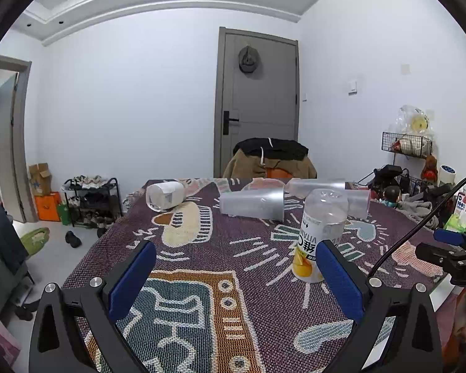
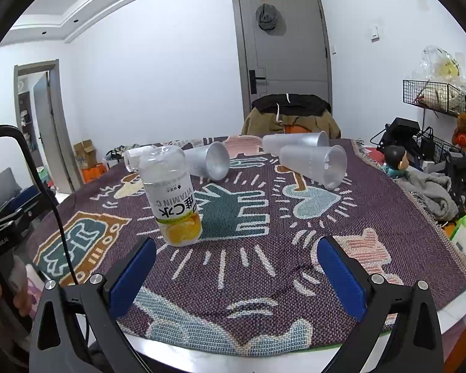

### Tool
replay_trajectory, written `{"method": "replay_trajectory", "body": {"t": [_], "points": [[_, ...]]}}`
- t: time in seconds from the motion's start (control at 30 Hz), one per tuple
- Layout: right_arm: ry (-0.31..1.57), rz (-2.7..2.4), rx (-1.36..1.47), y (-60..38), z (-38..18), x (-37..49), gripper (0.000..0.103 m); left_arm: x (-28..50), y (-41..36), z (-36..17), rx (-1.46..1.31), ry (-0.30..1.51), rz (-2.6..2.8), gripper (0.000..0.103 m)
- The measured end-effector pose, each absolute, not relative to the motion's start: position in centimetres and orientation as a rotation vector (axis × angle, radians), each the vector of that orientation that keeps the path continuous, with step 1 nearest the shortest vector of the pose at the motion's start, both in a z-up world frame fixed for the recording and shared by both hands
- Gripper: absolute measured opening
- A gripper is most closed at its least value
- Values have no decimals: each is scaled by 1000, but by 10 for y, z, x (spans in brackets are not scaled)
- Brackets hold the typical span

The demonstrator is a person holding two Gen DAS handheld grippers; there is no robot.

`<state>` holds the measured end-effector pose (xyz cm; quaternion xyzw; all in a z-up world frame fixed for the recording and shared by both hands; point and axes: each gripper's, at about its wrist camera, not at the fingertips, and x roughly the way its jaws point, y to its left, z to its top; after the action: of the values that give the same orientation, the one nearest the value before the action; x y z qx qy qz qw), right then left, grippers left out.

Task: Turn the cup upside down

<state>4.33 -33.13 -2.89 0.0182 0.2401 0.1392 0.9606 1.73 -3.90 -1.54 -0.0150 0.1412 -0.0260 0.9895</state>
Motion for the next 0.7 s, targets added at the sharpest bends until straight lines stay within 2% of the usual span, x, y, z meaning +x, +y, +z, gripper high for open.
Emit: {"method": "replay_trajectory", "body": {"t": [0.7], "points": [[487, 284, 24, -330, -30, 43, 103, 17, -35, -15, -39, 279, -45, 103]]}}
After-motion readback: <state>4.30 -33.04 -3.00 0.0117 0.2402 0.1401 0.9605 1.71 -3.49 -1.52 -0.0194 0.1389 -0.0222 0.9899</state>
